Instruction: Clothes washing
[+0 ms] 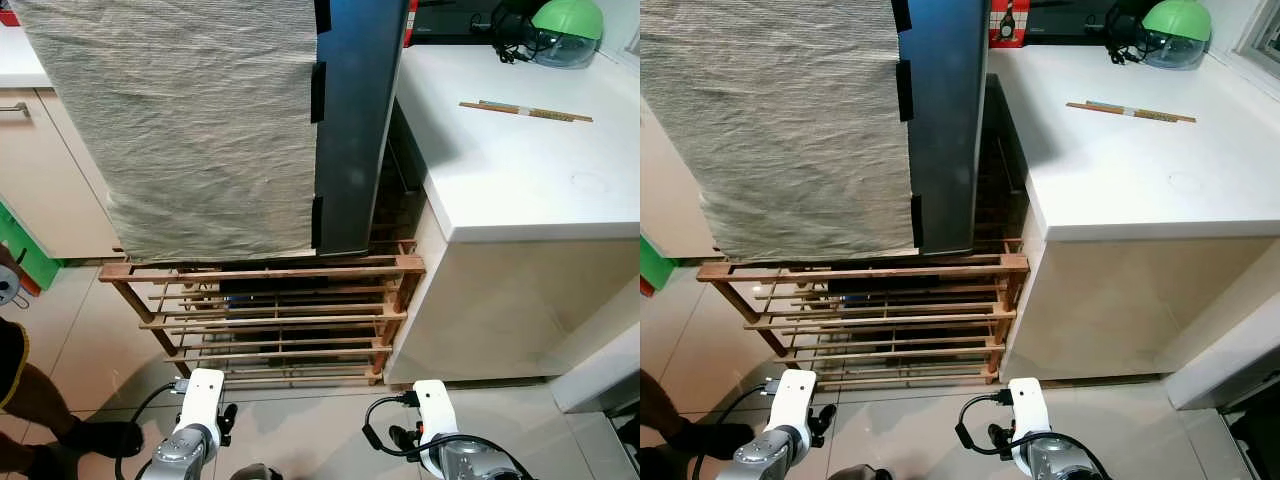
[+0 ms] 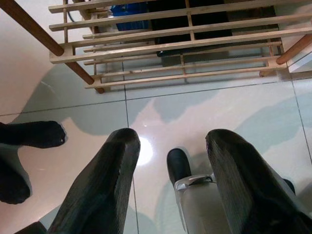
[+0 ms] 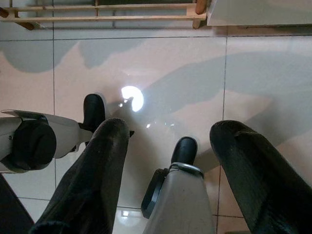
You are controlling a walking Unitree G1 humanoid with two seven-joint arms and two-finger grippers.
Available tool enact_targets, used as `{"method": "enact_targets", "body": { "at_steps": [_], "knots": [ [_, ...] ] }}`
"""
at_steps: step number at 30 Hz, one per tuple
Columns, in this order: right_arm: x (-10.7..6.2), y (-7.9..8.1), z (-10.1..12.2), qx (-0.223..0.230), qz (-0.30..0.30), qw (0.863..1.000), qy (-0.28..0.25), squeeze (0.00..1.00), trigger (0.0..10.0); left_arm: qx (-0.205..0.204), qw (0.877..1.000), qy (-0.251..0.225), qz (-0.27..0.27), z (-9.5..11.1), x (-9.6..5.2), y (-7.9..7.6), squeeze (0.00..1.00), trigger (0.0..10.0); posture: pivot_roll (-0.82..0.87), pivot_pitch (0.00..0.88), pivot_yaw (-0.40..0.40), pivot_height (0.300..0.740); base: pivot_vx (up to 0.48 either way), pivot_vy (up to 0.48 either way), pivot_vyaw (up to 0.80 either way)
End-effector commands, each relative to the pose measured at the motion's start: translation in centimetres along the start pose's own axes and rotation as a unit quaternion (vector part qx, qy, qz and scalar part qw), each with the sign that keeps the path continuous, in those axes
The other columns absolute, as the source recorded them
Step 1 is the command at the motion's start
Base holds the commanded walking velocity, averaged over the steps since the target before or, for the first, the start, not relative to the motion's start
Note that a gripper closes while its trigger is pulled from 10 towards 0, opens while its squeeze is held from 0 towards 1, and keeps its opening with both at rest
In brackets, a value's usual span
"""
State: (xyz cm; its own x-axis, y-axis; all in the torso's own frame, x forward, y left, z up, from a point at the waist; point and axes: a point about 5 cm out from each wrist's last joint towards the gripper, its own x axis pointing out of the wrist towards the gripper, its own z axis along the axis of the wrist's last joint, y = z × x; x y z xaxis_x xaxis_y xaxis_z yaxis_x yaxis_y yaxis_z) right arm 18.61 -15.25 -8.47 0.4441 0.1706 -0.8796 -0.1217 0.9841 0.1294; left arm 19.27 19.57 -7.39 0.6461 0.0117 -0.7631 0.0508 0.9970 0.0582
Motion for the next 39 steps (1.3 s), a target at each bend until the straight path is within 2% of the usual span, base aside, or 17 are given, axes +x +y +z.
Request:
{"method": "enact_targets", "body": {
  "at_steps": [1,5,15,18,20,21,22,23,24,25,27,28,30,31,32,36,39],
  "knots": [
    [-0.9,-2.5,-5.0,0.063,-0.087,0.990,0.088,0.00,10.0,0.115,0.989,0.090,-0.002,1.4,1.0,-1.7,0.00,10.0,0.00,0.000,0.021,0.740,0.000,0.000,0.00],
    [-0.6,-2.8,-2.2,0.031,-0.098,0.991,0.085,0.00,10.0,0.126,0.986,0.109,-0.009,-0.5,0.5,-1.6,0.00,10.0,0.01,0.000,0.000,0.740,0.000,0.000,0.00],
    [-0.6,-3.0,-0.9,0.026,-0.105,0.992,0.067,0.00,10.0,0.127,0.987,0.097,-0.003,-0.3,0.6,-1.5,0.00,10.0,0.01,0.000,-0.002,0.740,0.000,0.000,0.00],
    [-0.6,-3.2,0.5,0.015,-0.117,0.992,0.034,0.00,10.0,0.120,0.991,0.051,0.022,1.4,0.9,-1.0,0.00,10.0,0.00,0.000,-0.004,0.740,0.000,0.000,0.00],
    [-0.7,-3.5,2.6,-0.014,-0.129,0.992,-0.010,0.00,10.0,0.112,0.992,-0.012,0.050,3.7,1.0,-0.2,0.00,10.0,0.00,0.000,-0.004,0.740,0.000,0.000,0.00],
    [-1.0,-4.1,4.0,-0.043,-0.127,0.990,-0.046,0.00,10.0,0.117,0.989,-0.065,0.055,5.5,1.0,0.4,0.20,10.0,0.00,0.000,-0.003,0.740,0.000,0.000,0.00],
    [-1.4,-4.6,5.1,-0.070,-0.127,0.987,-0.075,0.00,10.0,0.127,0.985,-0.105,0.056,6.8,0.8,0.8,0.55,10.0,0.00,0.000,-0.001,0.740,0.000,0.000,0.00],
    [-1.6,-5.0,5.5,-0.085,-0.125,0.984,-0.093,0.10,10.0,0.134,0.981,-0.129,0.062,7.6,0.7,1.2,0.67,10.0,0.00,0.000,0.000,0.740,0.000,0.000,0.00],
    [-1.6,-5.0,5.5,-0.085,-0.125,0.984,-0.093,0.10,10.0,0.134,0.981,-0.129,0.062,7.6,0.7,1.2,0.67,10.0,0.00,0.000,0.000,0.740,0.000,0.000,0.00],
    [-2.3,-5.8,5.4,-0.097,-0.128,0.978,-0.134,1.00,10.0,0.133,0.974,-0.171,0.064,8.7,0.2,2.3,1.00,10.0,0.00,0.000,0.006,0.740,0.000,0.000,0.00],
    [-2.7,-6.1,5.2,-0.097,-0.131,0.975,-0.151,1.00,10.0,0.132,0.972,-0.185,0.066,9.0,-0.1,2.8,1.00,10.0,0.00,0.000,0.007,0.740,0.000,0.000,0.00],
    [-4.9,-6.2,4.8,-0.091,-0.124,0.965,-0.213,1.00,10.0,0.121,0.967,-0.217,0.056,9.7,-0.6,3.4,1.00,10.0,-0.01,0.000,0.016,0.740,0.000,0.000,0.00],
    [-6.0,-6.1,4.8,-0.086,-0.118,0.960,-0.237,1.00,10.0,0.120,0.964,-0.230,0.055,10.0,-0.9,3.7,1.00,10.0,-0.01,0.000,0.018,0.740,0.000,0.000,0.00],
    [-8.6,-5.7,5.3,-0.078,-0.100,0.948,-0.291,1.00,10.0,0.125,0.954,-0.270,0.049,11.0,-1.8,3.9,1.00,10.0,-0.01,0.000,0.030,0.740,0.000,0.000,0.00],
    [-9.6,-5.4,5.7,-0.081,-0.095,0.942,-0.311,1.00,10.0,0.126,0.948,-0.288,0.046,11.7,-2.3,3.8,1.00,10.0,-0.02,0.000,0.036,0.740,0.000,0.000,0.00],
    [-12.0,-4.5,7.1,-0.090,-0.085,0.926,-0.356,1.00,10.0,0.121,0.935,-0.332,0.038,13.7,-3.9,3.6,1.00,10.0,-0.03,0.000,0.057,0.740,0.000,0.000,0.00],
    [-15.3,-3.5,9.2,-0.067,-0.084,0.907,-0.406,1.00,10.0,0.134,0.909,-0.394,0.026,17.1,-6.5,2.8,1.00,10.0,-0.05,0.000,0.077,0.740,0.000,0.000,0.00]
  ]
}}
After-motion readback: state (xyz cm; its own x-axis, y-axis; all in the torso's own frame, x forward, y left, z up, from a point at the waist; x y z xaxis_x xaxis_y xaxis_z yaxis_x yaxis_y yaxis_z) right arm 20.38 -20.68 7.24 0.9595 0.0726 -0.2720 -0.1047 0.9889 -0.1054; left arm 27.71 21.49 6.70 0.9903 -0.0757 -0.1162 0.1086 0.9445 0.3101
